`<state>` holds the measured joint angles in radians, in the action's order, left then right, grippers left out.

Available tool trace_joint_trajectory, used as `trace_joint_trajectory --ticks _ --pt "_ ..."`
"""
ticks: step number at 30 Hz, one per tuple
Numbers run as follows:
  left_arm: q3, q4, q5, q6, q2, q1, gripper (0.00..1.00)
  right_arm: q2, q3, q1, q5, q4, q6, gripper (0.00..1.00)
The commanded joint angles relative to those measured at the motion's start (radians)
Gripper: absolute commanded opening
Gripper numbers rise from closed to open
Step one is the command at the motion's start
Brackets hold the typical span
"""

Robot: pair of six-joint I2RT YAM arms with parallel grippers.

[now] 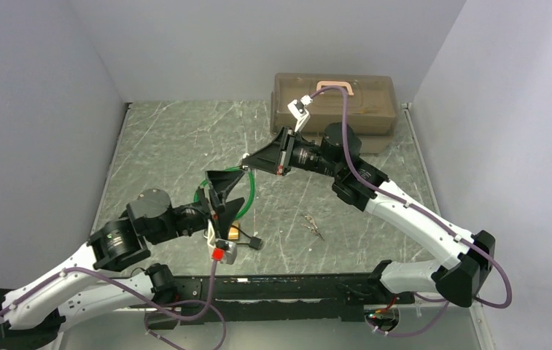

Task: Unlock with the key
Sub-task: Adjust the key.

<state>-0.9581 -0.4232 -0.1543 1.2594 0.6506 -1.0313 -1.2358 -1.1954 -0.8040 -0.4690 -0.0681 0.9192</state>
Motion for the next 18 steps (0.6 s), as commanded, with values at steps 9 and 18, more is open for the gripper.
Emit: trace_joint_trajectory --ticks 9,18 --pt "0.147 0.399 0.077 0.369 -0.054 -0.027 0.49 -0.004 -0.002 0.048 -0.011 -0.13 0.27 0.0" --pt "0.132 0.416 0.087 0.437 -0.025 -0.03 0.33 -0.01 -0.006 0.055 -0.047 -0.131 0.285 0.0"
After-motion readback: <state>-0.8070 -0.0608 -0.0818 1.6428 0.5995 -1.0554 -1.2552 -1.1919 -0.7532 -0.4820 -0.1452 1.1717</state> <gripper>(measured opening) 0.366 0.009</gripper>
